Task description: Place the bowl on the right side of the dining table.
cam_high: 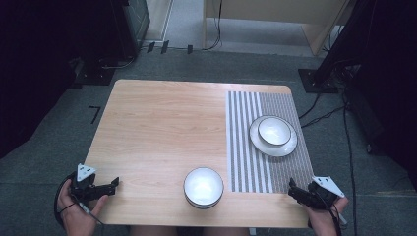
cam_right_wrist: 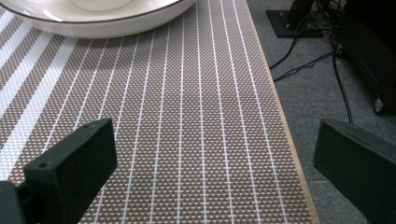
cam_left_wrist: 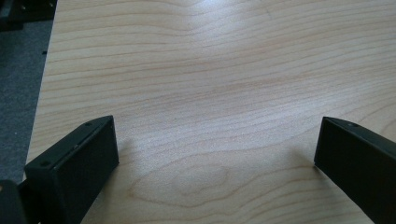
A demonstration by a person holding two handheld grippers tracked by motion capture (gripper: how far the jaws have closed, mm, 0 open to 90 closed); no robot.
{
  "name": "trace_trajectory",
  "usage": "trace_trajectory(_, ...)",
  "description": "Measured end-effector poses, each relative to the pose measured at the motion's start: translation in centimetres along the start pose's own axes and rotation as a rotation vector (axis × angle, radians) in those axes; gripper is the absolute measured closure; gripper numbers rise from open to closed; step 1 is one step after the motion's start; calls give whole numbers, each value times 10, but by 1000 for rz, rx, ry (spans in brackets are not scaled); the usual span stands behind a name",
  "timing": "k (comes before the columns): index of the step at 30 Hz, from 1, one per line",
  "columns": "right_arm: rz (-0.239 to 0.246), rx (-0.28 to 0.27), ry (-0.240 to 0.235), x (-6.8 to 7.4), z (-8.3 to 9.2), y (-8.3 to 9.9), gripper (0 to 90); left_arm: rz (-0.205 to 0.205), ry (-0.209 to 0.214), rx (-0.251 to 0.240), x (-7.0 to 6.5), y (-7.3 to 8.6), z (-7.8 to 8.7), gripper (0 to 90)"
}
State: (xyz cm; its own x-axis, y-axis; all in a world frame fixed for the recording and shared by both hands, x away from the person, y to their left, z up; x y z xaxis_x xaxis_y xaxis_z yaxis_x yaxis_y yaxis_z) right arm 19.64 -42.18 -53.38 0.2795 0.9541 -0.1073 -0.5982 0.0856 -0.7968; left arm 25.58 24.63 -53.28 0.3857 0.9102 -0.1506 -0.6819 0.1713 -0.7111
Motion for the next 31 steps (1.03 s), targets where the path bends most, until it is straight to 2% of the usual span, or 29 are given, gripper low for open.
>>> trace_trajectory(13, 10, 45, 12, 2, -2, 1, 0, -1, -1, 0, 0, 0, 0, 0)
trace_trajectory(23, 51, 98, 24, 6, -4, 2, 0, 0, 0, 0, 0, 0, 0, 0)
trace_trajectory(28, 37, 111, 11, 5, -5, 2, 0, -1, 0, 1, 0, 0, 0, 0)
trace_trajectory(31, 8, 130, 7, 4, -6, 3, 0, -1, -1, 0, 0, 0, 0, 0)
Point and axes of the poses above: each handheld gripper's, and its own axes: z roughly backward along the jaws, y roughly out of its underside, x roughly to its left, the point moved 2 cm from there along -z, roughly forward along the jaws, and after that the axes turned 11 degrees about y, right-handed, at the moved point
